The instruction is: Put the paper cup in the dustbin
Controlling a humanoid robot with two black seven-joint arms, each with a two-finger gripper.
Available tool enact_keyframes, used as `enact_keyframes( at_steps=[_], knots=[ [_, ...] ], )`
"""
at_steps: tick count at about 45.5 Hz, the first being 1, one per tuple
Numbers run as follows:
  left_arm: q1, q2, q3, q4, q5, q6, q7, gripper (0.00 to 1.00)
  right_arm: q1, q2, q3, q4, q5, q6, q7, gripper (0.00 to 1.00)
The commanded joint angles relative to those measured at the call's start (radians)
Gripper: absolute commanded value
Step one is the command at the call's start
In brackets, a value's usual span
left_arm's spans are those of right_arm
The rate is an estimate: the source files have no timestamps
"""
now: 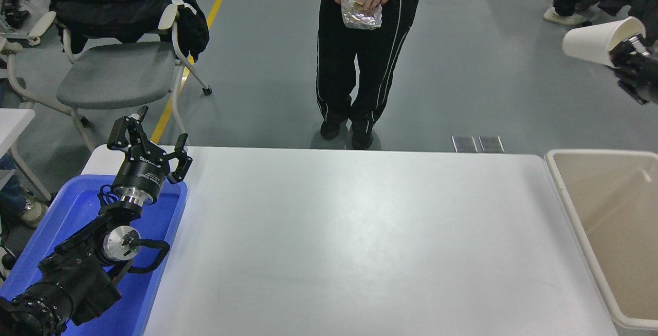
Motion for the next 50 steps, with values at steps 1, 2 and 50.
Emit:
enact_keyframes(
  at_steps=[1, 2, 50],
  knots=[
    [0.000, 0.000, 0.000, 0.000, 0.000, 0.000, 0.000, 1.00, -0.140, 0.005, 0.000, -0.152, 0.008, -0.119, -0.043, 0.00],
    [0.000, 0.000, 0.000, 0.000, 0.000, 0.000, 0.000, 1.00, -0.151, 0.005, 0.000, -0.152, 0.008, -0.137, -0.050, 0.00],
    [0.000, 0.000, 0.000, 0.000, 0.000, 0.000, 0.001, 1.00, -0.515, 0.255, 0.094, -0.152, 0.010, -0.304, -0.117, 0.00]
  ],
)
